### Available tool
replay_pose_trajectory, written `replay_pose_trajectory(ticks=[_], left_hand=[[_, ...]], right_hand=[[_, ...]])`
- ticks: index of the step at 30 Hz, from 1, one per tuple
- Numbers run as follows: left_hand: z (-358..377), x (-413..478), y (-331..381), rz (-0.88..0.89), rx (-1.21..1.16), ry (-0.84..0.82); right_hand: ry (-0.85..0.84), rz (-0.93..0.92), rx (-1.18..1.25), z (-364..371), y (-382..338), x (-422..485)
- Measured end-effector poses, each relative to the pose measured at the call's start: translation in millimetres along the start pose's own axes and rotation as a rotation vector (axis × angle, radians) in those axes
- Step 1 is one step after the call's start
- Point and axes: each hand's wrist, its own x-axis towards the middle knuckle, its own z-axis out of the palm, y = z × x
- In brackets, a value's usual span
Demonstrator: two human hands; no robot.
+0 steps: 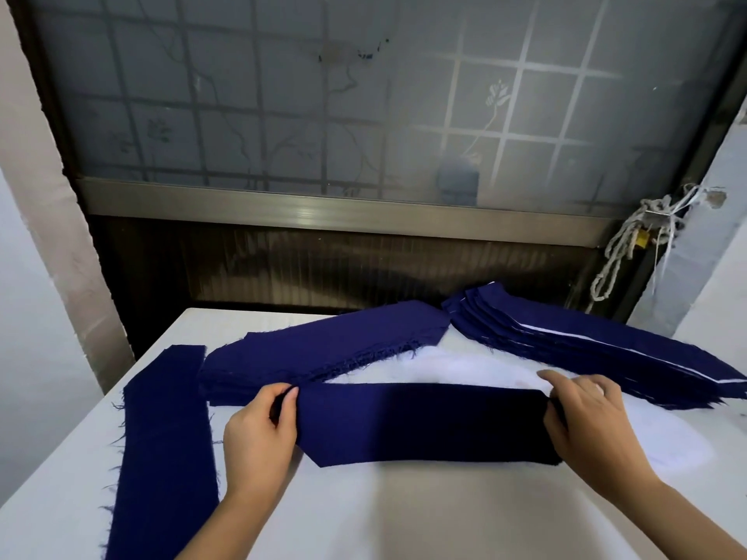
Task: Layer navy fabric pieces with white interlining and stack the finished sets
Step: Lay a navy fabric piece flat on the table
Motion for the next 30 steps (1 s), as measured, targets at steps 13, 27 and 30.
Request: replay_pose_trajectory(ticks=[13,27,30], left_hand=[[6.0,7.1,-6.3,-0.135,0.368,-0.175],[10.4,-5.3,5.2,0.389,0.431,-0.269],[9.9,-4.6,4.0,0.401,0.437,-0.280]], right_hand=[[-0.204,0.351,0.108,17.5,16.7,-49.3],[-0.199,0.207,0.121,49.2,12.4,10.3],[-0.313,0.148,0.199,65.4,-3.2,34.2]])
